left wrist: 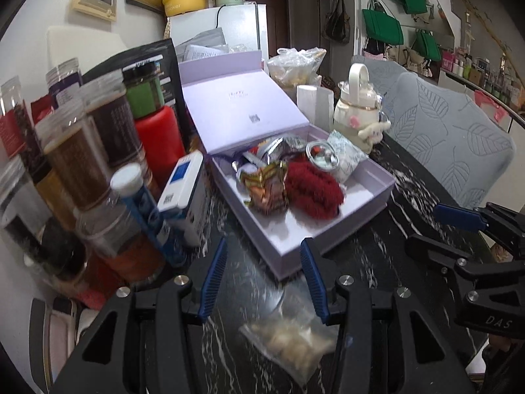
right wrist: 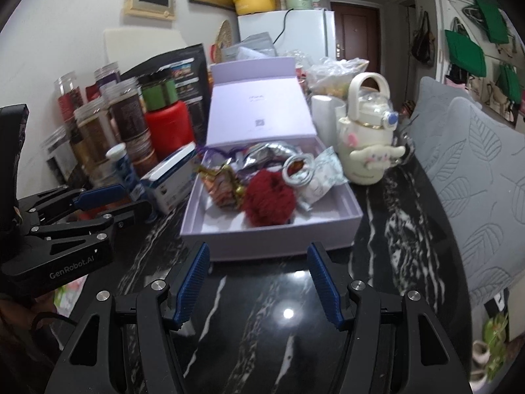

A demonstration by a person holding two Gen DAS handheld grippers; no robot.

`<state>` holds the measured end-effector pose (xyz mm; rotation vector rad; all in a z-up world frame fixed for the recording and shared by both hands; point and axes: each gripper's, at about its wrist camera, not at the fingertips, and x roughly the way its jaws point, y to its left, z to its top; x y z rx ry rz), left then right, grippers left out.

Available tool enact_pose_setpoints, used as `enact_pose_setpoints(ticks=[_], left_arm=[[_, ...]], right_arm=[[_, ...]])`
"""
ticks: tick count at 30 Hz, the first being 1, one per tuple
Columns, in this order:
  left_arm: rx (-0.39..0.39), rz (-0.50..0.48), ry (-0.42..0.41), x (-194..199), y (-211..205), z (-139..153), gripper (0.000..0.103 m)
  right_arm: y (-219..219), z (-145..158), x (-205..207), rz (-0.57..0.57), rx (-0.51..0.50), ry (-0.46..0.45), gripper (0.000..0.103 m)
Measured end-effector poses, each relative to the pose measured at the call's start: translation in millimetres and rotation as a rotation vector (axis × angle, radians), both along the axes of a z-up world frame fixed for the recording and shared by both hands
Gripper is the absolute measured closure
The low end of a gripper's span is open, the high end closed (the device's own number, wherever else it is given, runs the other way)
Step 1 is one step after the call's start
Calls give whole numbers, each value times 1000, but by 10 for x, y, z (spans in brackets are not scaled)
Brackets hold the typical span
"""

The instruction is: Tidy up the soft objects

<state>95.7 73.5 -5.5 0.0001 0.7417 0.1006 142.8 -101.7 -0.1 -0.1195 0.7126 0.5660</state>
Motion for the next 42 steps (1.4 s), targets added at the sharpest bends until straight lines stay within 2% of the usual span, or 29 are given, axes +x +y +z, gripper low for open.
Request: enact_pose_setpoints(ticks=[14,20,24,27,28,32,34,39,42], left_arm=[[-43,-1,123,-420,111,-596,57],[-86,-9,175,-453,220,-818,57],[-129,-57,197,-454,256,-894,57],[-145,-86,213,-423,252,-951,57],[-148,-92,218,-412,246,-967,57],[-154,-127,223,-376,210,-993,57],[-143,-147,222,-357,177,-1000,57],[-148,-166,225,-288,134,-979,57],[-123,-179,210,-250,59,-900,57]], right_arm=[[291,-608,-391,153,-17,114,41],[460,-869,-399,218,-12,183,41],[521,-971,-338,256,22,232,41],[555,-1019,-291,284,51,262,51],[562,-1034,-279,295,61,272,60],[590,-1108,-248,351,113,329,76],[597,-1105,-267,375,139,326,78],[571,-1094,-239,351,144,323,80],[516,-1074,-235,336,146,319,80]])
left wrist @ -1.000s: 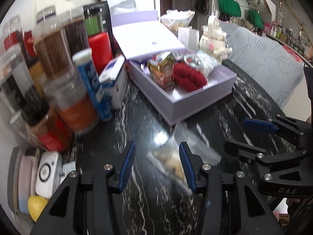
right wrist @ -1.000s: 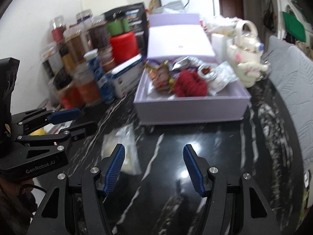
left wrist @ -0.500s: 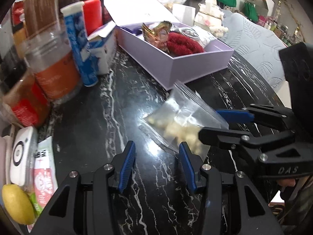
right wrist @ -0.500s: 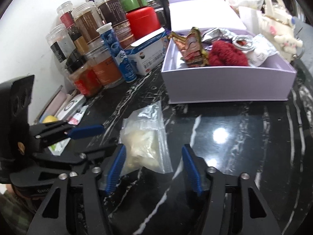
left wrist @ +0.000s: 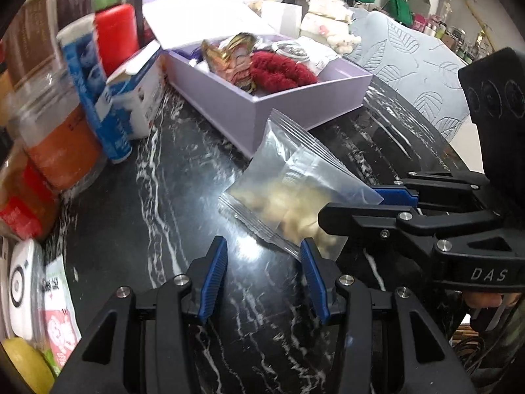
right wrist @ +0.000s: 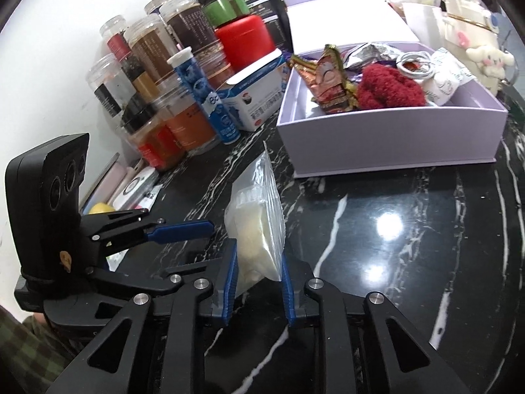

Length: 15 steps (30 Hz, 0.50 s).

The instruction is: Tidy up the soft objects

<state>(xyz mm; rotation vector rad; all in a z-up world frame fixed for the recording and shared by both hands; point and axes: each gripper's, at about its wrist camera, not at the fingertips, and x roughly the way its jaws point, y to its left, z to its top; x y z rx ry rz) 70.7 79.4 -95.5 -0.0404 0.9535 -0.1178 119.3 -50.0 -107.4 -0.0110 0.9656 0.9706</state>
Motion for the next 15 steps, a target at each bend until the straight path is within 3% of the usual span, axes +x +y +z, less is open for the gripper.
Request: enact_pose_setpoints(ticks=[15], left_arm=[[73,-64,-127,408,-322,633,57]], right_arm=[[-308,613,207,-90,15,-105,80]])
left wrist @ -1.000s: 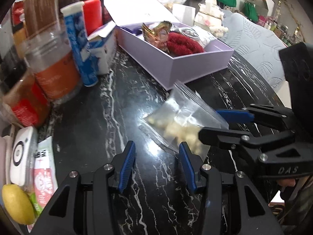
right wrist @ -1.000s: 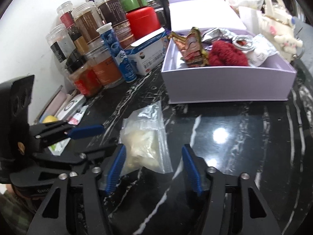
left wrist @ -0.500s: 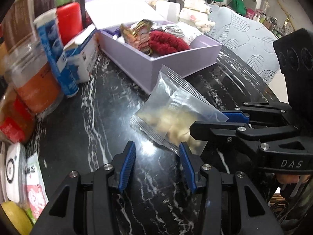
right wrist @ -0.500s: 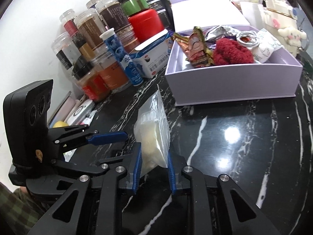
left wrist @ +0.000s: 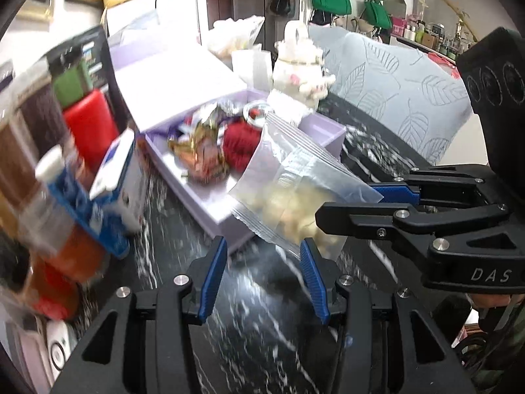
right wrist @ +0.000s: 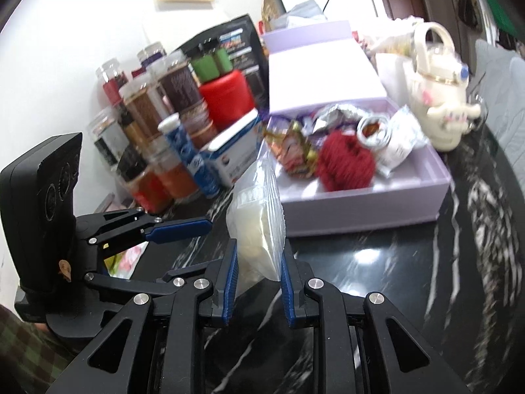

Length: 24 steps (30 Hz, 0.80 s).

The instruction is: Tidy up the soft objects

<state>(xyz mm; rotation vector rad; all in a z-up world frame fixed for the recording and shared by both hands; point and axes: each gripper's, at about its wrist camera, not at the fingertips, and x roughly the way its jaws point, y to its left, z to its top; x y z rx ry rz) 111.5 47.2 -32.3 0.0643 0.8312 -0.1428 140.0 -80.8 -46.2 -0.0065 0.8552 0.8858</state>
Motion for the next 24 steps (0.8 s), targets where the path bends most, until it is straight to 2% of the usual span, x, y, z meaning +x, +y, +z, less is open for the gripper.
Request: enact_pose_setpoints(ticks=[10,18,22,24], left_arm=[[11,33,-39,521,88,250,57],[-6,110,-17,871,321,132,57],[24,151,2,946,391,38,57],[36,160,10,957,407,1,57]], right_arm=[[23,319,471,-11,1,-69,80],[202,266,948,20,21,-54,79],[277,153,1152,28,25,-33,72],[319,95,1232,18,-2,-30,63]])
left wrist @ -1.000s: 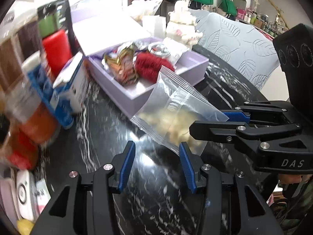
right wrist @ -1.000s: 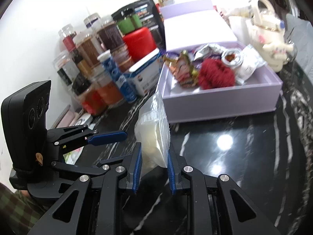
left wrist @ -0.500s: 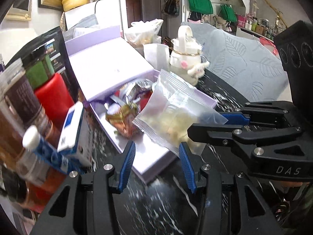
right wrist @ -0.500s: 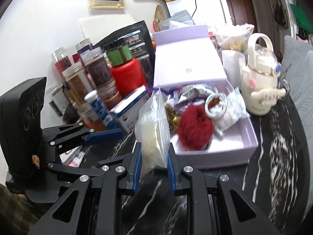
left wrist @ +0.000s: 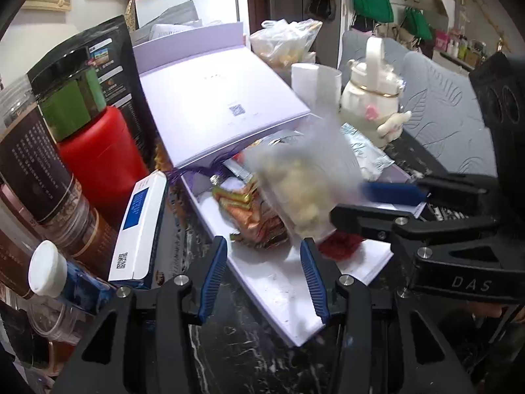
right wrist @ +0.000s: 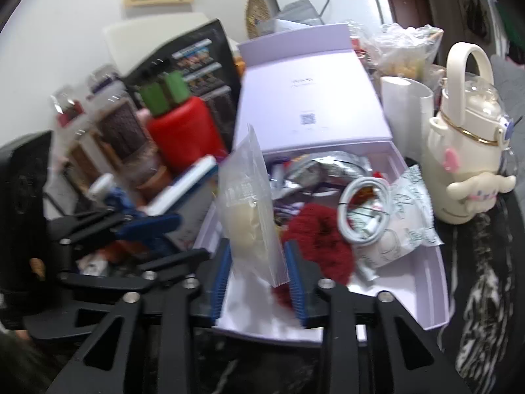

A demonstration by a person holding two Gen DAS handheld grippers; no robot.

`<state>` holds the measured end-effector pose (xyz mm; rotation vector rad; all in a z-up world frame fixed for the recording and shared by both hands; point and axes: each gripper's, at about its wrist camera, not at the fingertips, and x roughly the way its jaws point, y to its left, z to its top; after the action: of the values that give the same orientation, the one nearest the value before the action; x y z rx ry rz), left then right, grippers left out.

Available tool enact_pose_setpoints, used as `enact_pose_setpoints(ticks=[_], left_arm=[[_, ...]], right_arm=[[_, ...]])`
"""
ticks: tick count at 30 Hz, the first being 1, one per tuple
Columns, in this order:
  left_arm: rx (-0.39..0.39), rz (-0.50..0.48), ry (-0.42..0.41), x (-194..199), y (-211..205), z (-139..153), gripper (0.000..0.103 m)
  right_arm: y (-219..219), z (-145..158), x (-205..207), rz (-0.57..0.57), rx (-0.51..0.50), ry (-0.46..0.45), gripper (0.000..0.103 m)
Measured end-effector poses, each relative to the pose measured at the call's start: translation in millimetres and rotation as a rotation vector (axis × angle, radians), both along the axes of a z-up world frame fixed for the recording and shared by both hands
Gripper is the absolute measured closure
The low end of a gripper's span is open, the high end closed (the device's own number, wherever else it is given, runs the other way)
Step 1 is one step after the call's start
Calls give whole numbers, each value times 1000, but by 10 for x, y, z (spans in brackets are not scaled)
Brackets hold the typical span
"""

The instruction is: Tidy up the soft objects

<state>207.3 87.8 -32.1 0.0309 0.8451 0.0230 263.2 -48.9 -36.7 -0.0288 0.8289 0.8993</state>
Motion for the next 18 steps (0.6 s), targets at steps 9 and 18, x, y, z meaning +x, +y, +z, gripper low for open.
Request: enact_pose_setpoints(ticks=[9,18], left_arm=[[-26,7,-6,-55,-2,52,57],[-2,6,-75,-345,-128,340,57]], right_arm=[[-21,-101,10,-96,-156,-78,40],[-190,112,-190,-146,-165,-114,40]])
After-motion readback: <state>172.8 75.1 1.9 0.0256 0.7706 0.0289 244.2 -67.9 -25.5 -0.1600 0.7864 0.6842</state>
